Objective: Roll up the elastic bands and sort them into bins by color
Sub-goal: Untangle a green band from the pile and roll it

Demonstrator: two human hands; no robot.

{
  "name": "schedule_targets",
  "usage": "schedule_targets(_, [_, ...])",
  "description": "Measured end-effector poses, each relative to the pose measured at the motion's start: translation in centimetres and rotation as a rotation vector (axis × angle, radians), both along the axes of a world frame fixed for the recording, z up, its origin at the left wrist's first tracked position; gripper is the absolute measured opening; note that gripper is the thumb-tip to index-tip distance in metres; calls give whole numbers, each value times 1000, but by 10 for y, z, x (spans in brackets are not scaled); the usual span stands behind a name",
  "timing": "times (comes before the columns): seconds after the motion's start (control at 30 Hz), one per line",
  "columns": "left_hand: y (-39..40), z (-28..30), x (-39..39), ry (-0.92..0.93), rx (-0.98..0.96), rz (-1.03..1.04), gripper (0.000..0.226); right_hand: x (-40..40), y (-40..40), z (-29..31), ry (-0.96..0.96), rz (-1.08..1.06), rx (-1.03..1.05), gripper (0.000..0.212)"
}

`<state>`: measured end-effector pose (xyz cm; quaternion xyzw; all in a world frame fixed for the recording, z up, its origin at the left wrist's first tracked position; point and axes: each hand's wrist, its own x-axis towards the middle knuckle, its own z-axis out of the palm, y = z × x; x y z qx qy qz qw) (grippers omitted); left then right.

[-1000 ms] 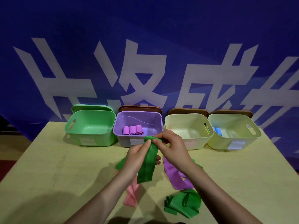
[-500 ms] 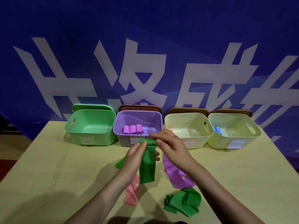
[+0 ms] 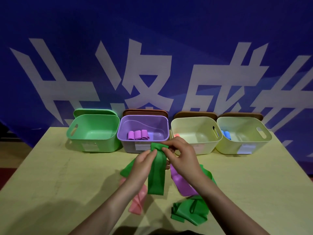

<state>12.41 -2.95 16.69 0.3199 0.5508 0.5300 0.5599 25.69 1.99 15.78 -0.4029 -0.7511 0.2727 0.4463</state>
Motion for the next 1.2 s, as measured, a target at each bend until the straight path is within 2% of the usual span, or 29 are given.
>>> schedule_targets(0.1, [0,-1,0,-20,-17,5,26,2,0,-3,-38,4,129,21])
schedule_targets(0.23, [2,-3,0,-13,-6,16,26,9,5,-4,-146,122,231,26])
schedule_targets(0.3, [3,-2,1,-41,-15,28,22,12,4,-3,-121,200,135,30])
schedule_targets(0.4, [4,1,0,-171,-2,-41,27,14,-1,1,101,234,-183,38])
schedule_targets(0.47, [2,4,0,-214,10,-74,29,15,-3,2,233,181,-298,39])
schedule_targets(0.6, [0,4,3,-185,34,-82,27,13,-6,5,232,168,-367,20])
schedule_targets(0.77, [-1,4,3,-28,42,-64,23,11,0,0,106,111,-276,17])
schedule_targets(0.93, [3,4,-2,51,-18,-79,26,8,1,-2,50,95,-236,16])
schedule_targets(1.2, [3,6,-1,-7,-74,-34,24,6,1,-2,28,53,-119,7])
